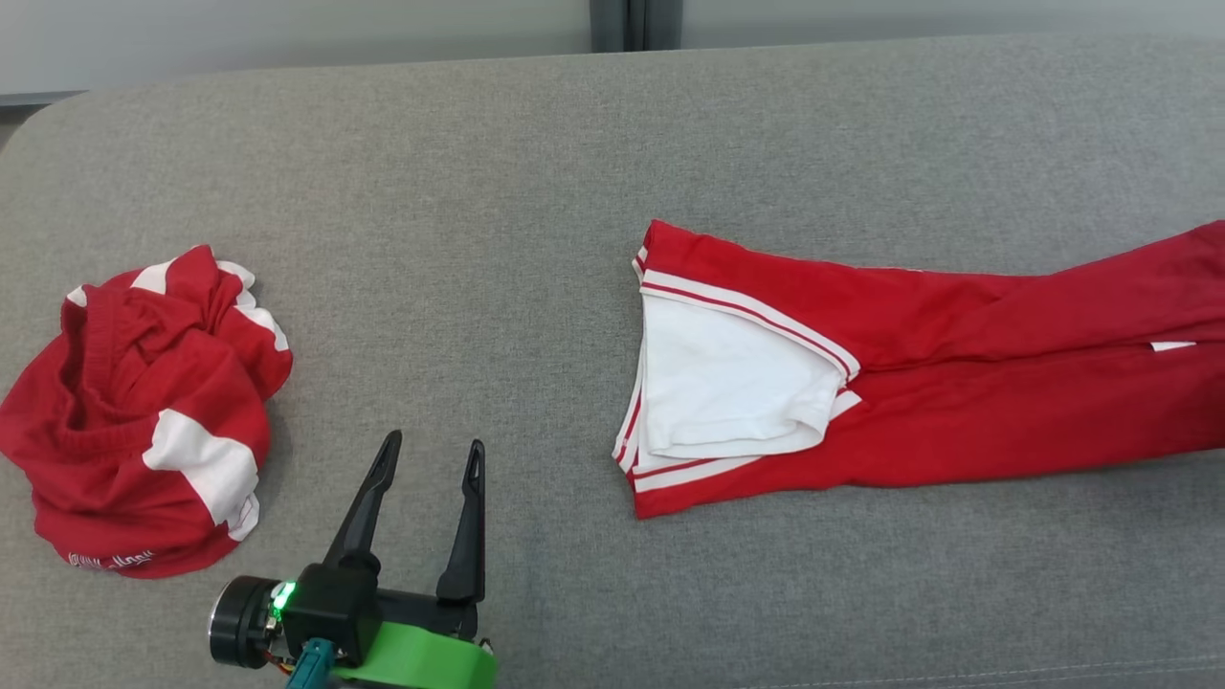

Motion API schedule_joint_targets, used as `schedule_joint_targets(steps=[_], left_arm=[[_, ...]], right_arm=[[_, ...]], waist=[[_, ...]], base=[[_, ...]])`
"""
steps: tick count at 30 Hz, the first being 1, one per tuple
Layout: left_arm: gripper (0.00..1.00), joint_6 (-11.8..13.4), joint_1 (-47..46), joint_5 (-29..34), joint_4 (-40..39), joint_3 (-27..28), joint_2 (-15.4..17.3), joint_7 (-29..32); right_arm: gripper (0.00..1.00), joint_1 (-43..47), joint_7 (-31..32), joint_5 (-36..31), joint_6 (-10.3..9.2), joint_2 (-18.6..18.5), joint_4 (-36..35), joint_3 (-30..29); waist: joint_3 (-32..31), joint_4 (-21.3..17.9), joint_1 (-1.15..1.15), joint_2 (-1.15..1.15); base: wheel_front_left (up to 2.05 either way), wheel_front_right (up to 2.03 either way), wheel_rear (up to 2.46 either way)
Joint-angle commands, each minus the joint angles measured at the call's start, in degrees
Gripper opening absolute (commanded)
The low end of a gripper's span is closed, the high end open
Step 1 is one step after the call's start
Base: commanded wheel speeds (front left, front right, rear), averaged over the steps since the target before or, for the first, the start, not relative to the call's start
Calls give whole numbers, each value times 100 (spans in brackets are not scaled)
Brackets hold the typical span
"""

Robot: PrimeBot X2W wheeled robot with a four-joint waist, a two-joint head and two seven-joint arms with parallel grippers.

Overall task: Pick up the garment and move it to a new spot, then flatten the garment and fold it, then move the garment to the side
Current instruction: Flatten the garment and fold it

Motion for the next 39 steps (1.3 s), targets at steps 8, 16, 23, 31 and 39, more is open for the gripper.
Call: schedule_joint_targets(steps=[8, 16, 23, 31, 39], left_arm=[[100, 54, 132, -58, 59, 2, 3, -2], [100, 77, 204, -92, 54, -30, 4, -2], [100, 109, 155, -74, 73, -99, 4, -2], [100, 103, 109, -112, 130, -142, 4, -2], [100, 116, 59, -155, 180, -216, 4, -1]], right_arm=[[0, 235, 556, -3, -11, 241, -1282, 0], [0, 731, 1254, -281, -8, 696, -2861, -237], [0, 978, 1617, -702, -9, 1434, -3692, -360], [0, 958, 1757, -952, -9, 2104, -3786, -156], [0, 792, 1688, -977, -9, 2402, -3550, 148]], waist=[[-375, -160, 0, 0], [-492, -29, 0, 0], [-468, 285, 0, 0], [-427, 678, 0, 0], [-345, 1041, 0, 0]], base=[[0, 0, 0], [0, 0, 0], [0, 0, 0], [0, 0, 0], [0, 0, 0]])
